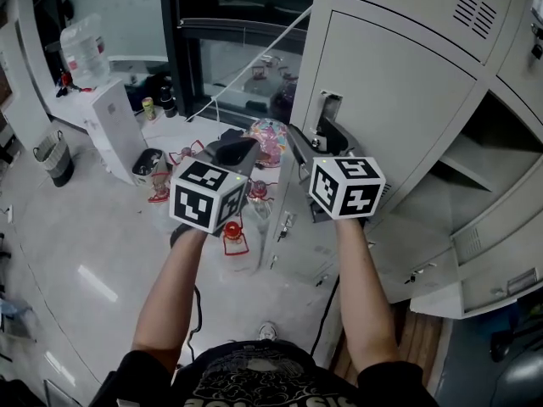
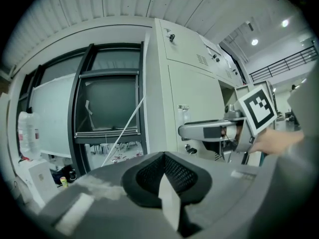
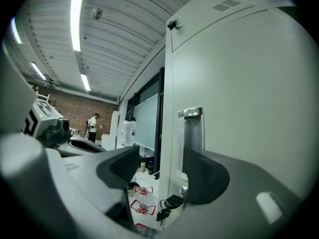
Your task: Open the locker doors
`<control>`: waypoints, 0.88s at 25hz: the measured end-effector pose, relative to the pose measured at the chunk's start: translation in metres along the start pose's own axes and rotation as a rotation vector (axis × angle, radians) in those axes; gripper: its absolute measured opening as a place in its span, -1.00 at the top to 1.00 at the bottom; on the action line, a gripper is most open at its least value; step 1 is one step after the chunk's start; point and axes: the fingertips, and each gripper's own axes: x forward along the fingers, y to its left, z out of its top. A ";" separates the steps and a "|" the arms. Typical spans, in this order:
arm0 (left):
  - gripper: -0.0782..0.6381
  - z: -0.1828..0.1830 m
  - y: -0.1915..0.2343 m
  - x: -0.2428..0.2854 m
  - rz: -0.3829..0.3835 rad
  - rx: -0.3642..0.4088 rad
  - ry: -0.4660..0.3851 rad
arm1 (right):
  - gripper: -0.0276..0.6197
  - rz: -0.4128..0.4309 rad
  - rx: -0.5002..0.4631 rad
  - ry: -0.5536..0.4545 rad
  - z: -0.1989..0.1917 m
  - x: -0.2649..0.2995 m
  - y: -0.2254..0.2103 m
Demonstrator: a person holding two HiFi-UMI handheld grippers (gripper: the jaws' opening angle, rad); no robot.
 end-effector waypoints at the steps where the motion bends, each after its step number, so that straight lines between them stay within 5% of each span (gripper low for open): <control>1: 0.77 0.000 0.002 0.000 0.006 0.000 0.000 | 0.08 0.003 -0.001 0.001 0.000 0.002 0.000; 11: 0.77 -0.002 0.014 -0.009 0.038 0.003 0.010 | 0.07 0.014 0.021 -0.001 -0.002 0.009 0.001; 22: 0.77 -0.001 0.004 -0.021 -0.016 0.010 -0.007 | 0.08 0.000 0.026 0.002 -0.002 -0.007 0.019</control>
